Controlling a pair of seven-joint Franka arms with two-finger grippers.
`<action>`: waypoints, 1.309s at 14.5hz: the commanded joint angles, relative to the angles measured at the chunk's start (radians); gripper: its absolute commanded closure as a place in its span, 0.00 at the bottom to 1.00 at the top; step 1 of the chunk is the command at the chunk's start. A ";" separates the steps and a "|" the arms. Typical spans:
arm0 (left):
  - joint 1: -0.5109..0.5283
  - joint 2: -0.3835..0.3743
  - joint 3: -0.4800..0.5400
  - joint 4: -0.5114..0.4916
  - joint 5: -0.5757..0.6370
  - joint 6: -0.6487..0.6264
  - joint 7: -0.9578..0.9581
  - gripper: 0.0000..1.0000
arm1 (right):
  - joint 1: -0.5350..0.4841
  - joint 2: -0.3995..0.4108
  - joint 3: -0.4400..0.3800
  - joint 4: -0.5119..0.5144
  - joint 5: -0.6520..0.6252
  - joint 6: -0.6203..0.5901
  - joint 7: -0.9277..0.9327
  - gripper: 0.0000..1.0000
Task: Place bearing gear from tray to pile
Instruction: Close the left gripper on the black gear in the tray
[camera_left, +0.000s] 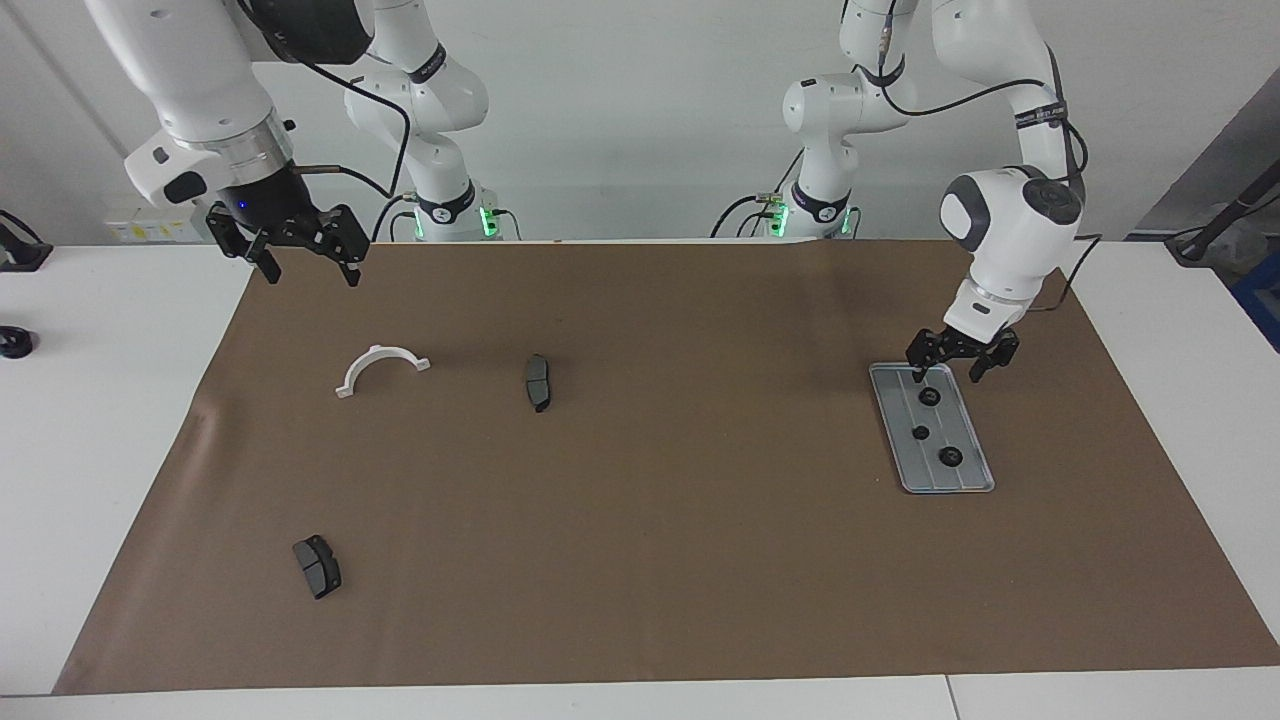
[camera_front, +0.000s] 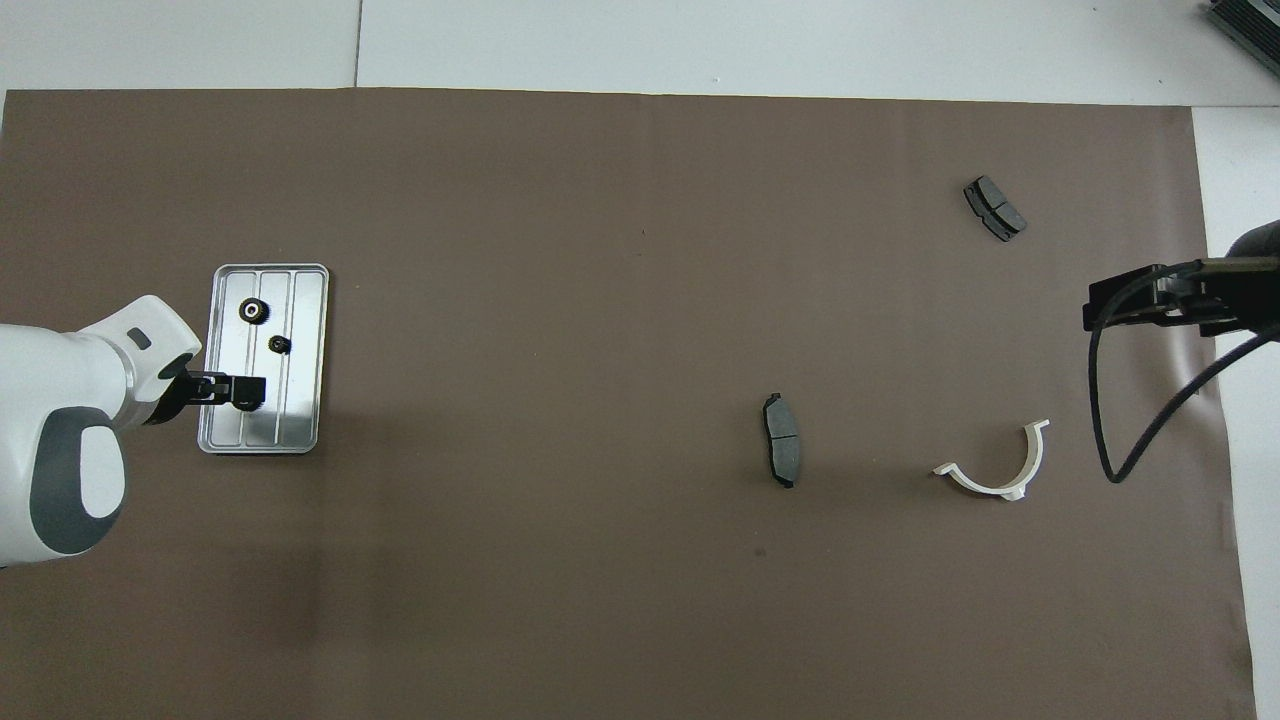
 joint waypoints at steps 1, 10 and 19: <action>0.010 0.038 -0.008 -0.020 0.006 0.061 0.019 0.00 | -0.011 -0.030 0.005 -0.038 0.012 0.026 -0.017 0.00; 0.012 0.096 -0.008 -0.031 0.006 0.118 0.017 0.11 | -0.011 -0.036 0.005 -0.064 0.012 0.064 -0.015 0.00; 0.017 0.064 -0.006 -0.005 0.006 0.046 0.008 0.93 | -0.011 -0.041 0.005 -0.078 0.012 0.084 -0.017 0.00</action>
